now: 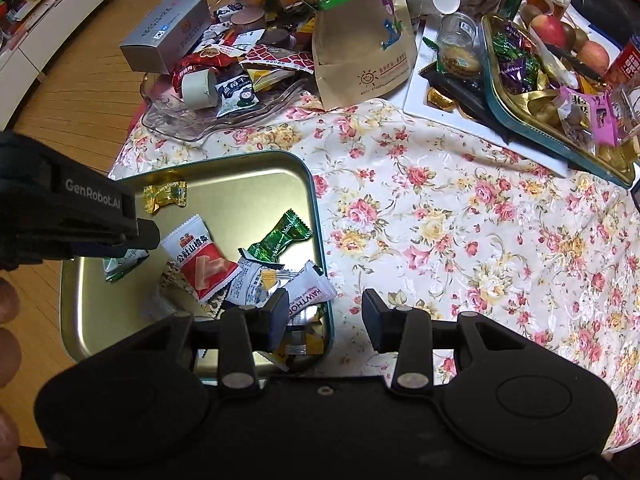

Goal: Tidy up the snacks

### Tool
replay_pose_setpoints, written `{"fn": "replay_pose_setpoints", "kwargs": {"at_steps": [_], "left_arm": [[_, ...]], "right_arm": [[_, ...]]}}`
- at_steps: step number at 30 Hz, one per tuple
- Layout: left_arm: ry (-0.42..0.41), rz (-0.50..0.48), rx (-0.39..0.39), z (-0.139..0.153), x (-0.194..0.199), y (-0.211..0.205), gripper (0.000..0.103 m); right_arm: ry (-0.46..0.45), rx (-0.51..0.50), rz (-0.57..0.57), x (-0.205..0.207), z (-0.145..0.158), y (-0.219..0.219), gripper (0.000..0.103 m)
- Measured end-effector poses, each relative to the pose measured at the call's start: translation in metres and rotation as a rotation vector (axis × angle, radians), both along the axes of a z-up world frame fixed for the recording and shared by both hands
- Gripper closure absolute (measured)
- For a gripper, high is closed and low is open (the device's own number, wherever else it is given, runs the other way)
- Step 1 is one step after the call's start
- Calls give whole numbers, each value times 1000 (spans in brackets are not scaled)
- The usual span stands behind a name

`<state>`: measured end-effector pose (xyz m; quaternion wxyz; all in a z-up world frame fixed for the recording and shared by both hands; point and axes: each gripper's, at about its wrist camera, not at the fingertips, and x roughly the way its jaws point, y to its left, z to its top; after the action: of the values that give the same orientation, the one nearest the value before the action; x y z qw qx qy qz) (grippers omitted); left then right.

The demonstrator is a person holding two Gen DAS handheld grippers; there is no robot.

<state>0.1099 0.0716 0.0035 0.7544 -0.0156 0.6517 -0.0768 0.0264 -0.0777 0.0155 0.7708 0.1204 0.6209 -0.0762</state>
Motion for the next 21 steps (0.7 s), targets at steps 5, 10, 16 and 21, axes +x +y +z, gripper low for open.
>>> {"fn": "replay_pose_setpoints", "kwargs": {"at_steps": [5, 10, 16, 21], "left_arm": [[3, -3, 5, -2, -1, -1, 69], [6, -11, 7, -3, -2, -3, 69], [-3, -19, 14, -1, -5, -6, 69], [-27, -16, 35, 1, -8, -4, 69]], "right_arm": [[2, 3, -4, 1, -1, 0, 61], [3, 5, -8, 1, -1, 0, 61], [6, 5, -15, 2, -1, -1, 61], [6, 2, -20, 3, -2, -1, 61]]}}
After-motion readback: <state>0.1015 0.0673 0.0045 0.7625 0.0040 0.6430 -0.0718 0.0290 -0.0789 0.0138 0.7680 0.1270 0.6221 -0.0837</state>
